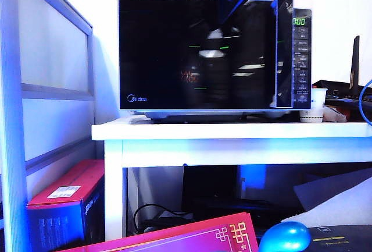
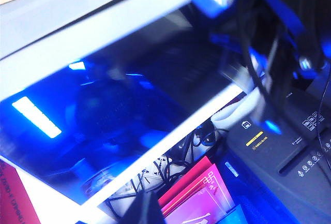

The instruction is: Open the microwave door, place the orange inside the microwave, then close the microwave door.

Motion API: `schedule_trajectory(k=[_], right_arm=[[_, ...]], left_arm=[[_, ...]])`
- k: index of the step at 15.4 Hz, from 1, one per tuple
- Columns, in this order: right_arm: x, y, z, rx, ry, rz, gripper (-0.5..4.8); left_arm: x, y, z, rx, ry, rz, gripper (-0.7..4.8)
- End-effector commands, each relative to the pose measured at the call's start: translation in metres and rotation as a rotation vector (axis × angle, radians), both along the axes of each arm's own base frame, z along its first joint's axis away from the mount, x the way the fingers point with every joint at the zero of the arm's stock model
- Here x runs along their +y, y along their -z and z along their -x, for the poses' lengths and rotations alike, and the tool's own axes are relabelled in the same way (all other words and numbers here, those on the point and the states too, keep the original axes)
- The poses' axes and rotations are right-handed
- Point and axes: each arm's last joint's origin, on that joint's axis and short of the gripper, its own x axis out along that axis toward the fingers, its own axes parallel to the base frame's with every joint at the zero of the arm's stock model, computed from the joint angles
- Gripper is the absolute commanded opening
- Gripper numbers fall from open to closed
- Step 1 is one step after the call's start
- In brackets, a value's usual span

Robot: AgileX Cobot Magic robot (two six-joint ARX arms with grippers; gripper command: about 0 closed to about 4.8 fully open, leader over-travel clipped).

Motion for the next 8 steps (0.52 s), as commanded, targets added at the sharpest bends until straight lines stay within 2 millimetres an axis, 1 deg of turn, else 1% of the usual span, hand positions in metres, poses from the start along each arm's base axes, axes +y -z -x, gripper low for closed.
schedule_trajectory(k=[1, 4, 8], right_arm=[[-0.002, -0.01, -0.003, -0.108, 0.107, 0.022, -0.01], [-0.001, -0.007, -0.006, -0.113, 0.114, 0.024, -0.01], [0.001, -0.006, -0.017, -0.189, 0.182, 0.021, -0.01]], left_arm=[[0.001, -0.004, 0.002, -0.017, 0.002, 0.015, -0.03], [0.001, -0.004, 0.002, -0.018, 0.003, 0.015, -0.03], [0.001, -0.004, 0.002, -0.018, 0.003, 0.016, -0.03]])
